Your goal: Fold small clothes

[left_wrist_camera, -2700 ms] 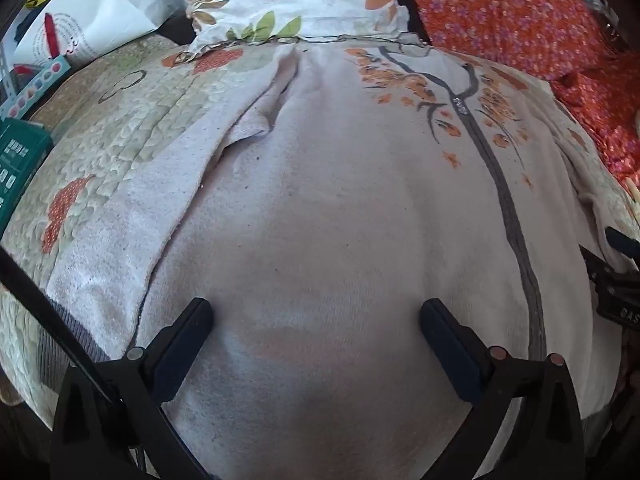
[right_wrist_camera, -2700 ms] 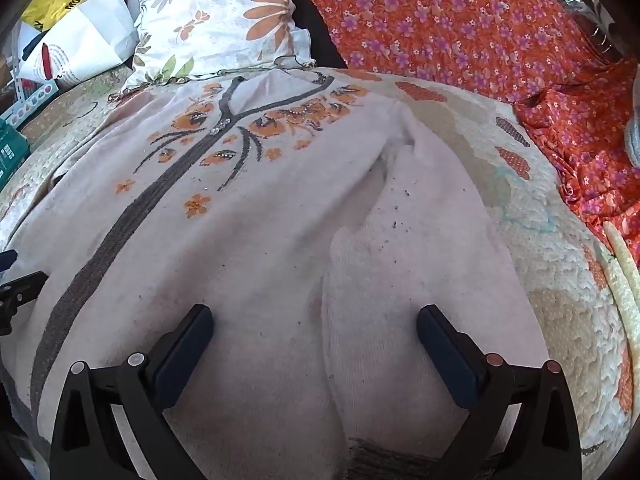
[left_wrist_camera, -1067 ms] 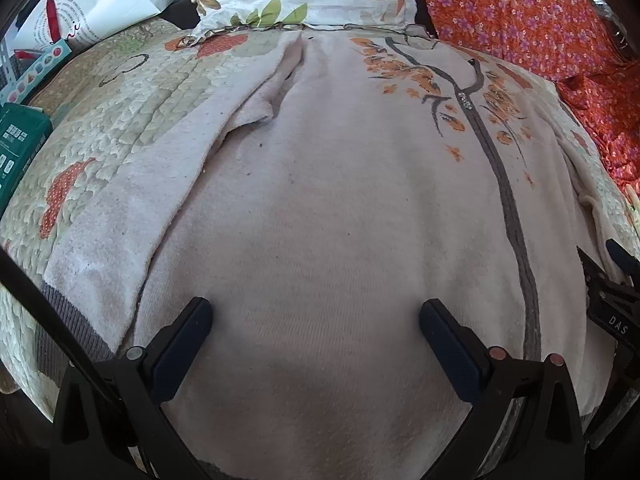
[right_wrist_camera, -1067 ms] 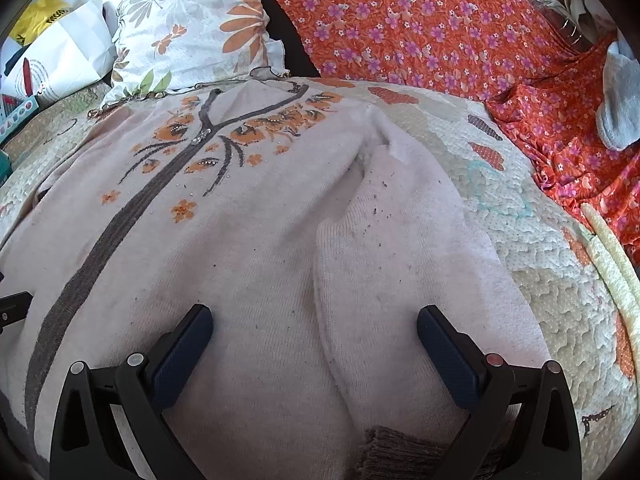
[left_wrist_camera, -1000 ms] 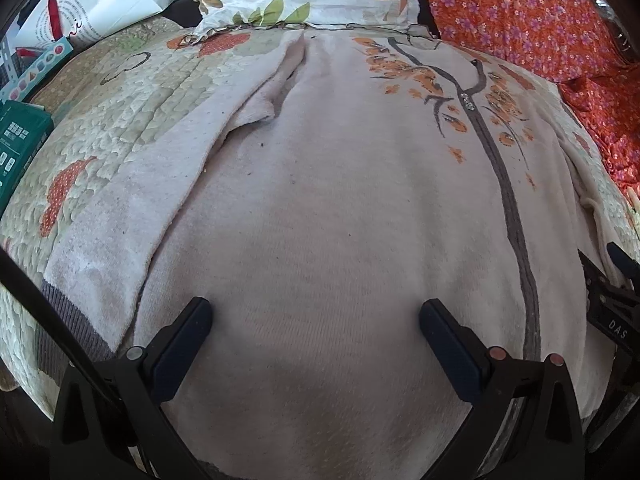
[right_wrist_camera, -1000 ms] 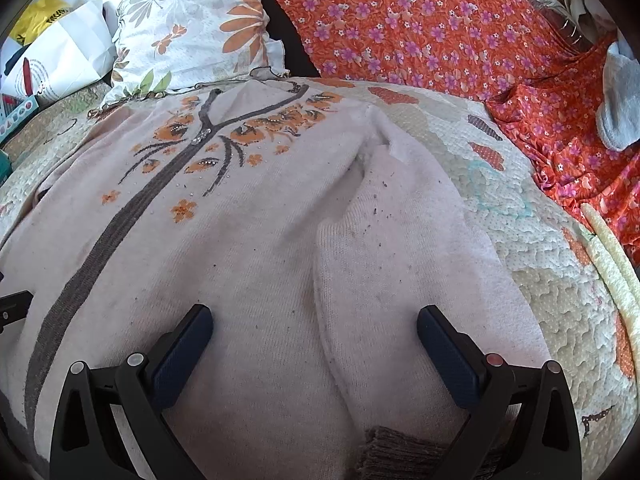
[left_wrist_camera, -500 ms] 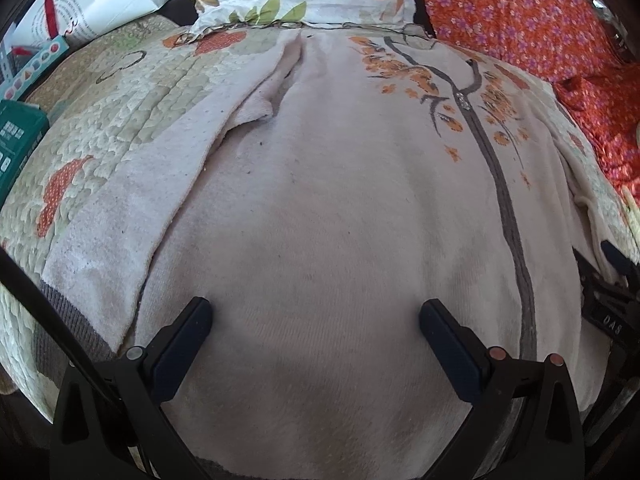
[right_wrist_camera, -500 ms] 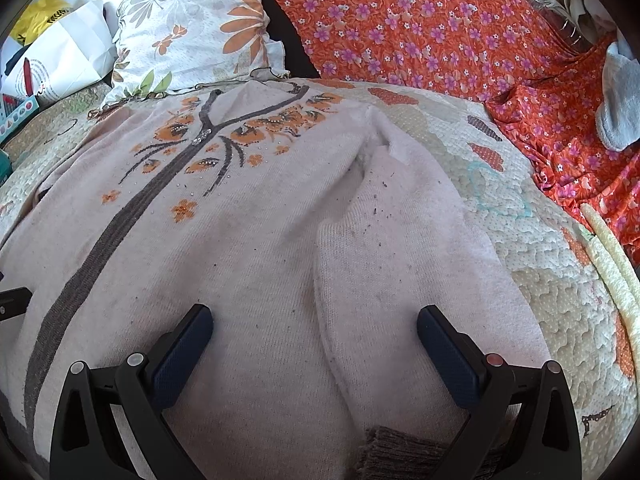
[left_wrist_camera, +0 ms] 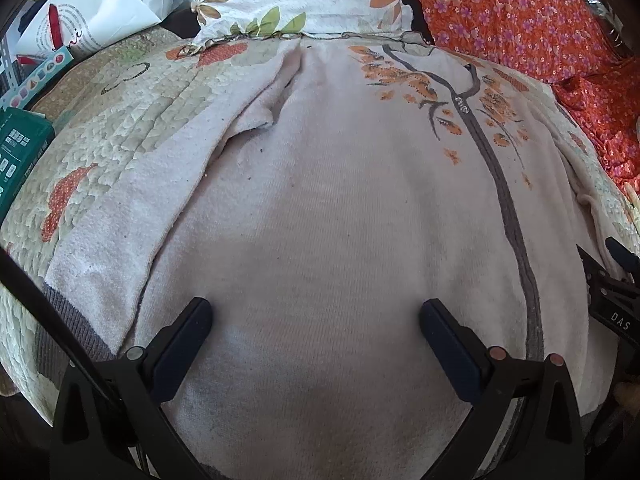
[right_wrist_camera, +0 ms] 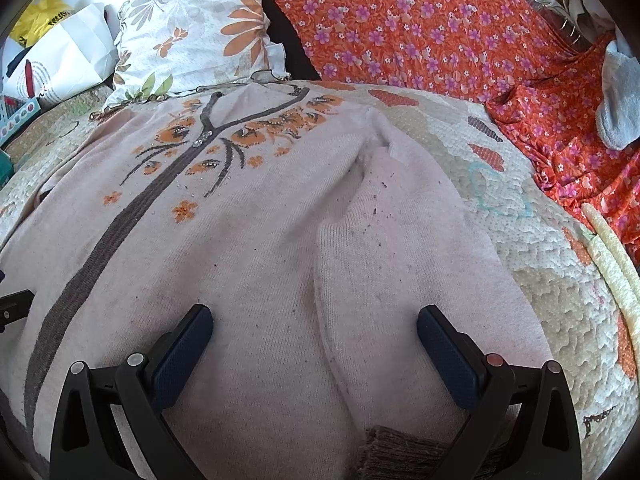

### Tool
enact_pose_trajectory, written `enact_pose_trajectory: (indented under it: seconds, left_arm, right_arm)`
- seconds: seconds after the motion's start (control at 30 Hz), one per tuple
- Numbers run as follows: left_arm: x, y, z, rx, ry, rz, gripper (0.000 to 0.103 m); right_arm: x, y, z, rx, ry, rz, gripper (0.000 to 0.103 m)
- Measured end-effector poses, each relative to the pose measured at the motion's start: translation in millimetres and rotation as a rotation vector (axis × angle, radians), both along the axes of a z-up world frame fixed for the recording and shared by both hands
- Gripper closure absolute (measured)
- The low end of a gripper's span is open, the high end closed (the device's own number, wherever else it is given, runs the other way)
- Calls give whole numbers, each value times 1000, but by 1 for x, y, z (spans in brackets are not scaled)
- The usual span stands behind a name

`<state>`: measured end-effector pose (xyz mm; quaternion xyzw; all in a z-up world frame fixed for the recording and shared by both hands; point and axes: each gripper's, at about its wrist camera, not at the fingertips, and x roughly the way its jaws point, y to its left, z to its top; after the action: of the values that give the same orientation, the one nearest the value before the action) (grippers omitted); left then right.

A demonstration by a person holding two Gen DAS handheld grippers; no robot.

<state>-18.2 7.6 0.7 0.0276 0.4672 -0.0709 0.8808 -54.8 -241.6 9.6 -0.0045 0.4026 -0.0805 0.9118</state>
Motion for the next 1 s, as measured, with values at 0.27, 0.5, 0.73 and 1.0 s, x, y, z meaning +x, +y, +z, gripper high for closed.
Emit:
enact_pose_trajectory:
  seconds: [0.27,0.5,0.73,1.0]
  left_arm:
    - [-4,-2,0,18,-34,-1,0]
    - [0,-4,2,36,7,17,0]
    - [-7,10,17,7,34,17,18]
    - [-13,31,42,58,-21,25,20]
  right_arm:
    - [4,-8,4,76,67,11,0]
    - [13,-5,4,61,123,-30,0]
    - [6,-6,2,60,55,-20,0]
    - [4,-4,2,45,36,-21,0]
